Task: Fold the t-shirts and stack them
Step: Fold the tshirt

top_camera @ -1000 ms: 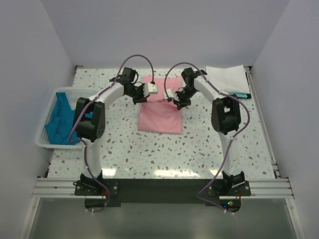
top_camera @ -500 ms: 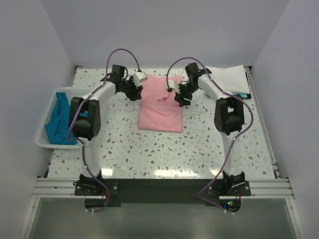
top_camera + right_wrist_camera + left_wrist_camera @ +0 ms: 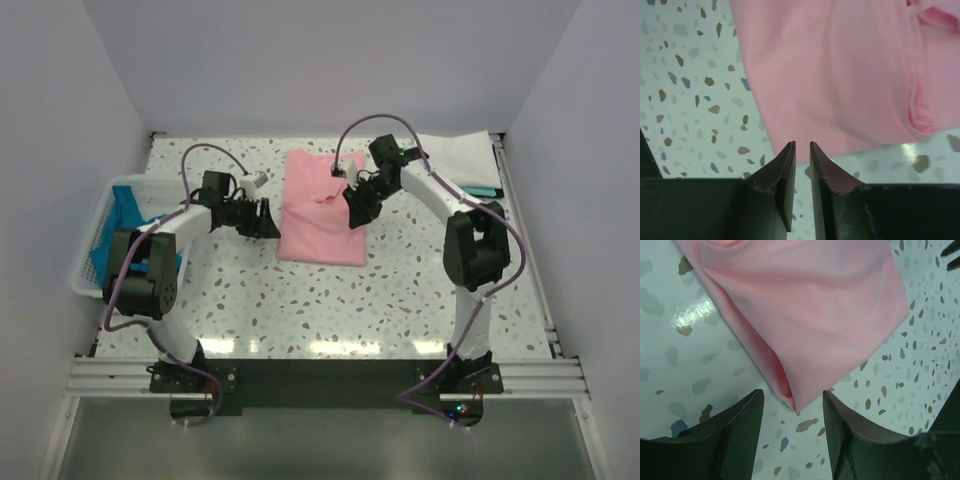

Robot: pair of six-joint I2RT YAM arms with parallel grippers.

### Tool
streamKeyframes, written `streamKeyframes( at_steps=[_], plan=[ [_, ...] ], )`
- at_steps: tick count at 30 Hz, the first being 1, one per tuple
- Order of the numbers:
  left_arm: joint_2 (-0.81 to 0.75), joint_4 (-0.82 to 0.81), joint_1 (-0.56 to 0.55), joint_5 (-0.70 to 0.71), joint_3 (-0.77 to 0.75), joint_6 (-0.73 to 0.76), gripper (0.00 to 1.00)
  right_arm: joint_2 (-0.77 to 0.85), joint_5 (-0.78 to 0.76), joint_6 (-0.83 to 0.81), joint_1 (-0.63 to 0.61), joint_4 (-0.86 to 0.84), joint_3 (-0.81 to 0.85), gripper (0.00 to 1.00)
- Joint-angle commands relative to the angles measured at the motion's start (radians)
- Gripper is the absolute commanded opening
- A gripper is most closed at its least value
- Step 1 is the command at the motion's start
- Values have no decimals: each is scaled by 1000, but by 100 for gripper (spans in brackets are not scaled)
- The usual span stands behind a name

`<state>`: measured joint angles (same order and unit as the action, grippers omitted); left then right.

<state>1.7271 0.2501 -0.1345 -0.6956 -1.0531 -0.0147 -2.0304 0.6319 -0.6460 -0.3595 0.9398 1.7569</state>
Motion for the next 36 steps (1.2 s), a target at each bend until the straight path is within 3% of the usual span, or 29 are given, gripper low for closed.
streamKeyframes(
  at_steps=[1,5,18,22,23,25,28,34,36],
  plan=[
    [6,-90,3,-9,31,-129,56,-33,35,178,-19,-51,-59,19],
    [58,-72,-2,-1,4,-122,56,-77,6,250,-25,-88,-88,16],
    [129,-61,-50,-38,-10,-111,48,-165,-50,249,-25,-88,-86,15],
    [152,-46,-48,-36,-2,-103,33,-175,-73,243,-24,-87,-85,15],
    [154,-34,-45,-22,1,-103,22,-177,-81,244,-24,-87,-88,15],
    [138,-22,-36,-21,19,-103,10,-177,-119,246,-24,-88,-92,11],
    [120,1,-34,13,48,-93,0,-172,-155,235,-25,-85,-114,8],
    [97,4,-34,65,97,-97,1,-133,-120,213,-25,-78,-160,8],
    [88,24,-34,54,81,-87,10,-114,-65,213,-25,-53,-139,10]
  ],
)
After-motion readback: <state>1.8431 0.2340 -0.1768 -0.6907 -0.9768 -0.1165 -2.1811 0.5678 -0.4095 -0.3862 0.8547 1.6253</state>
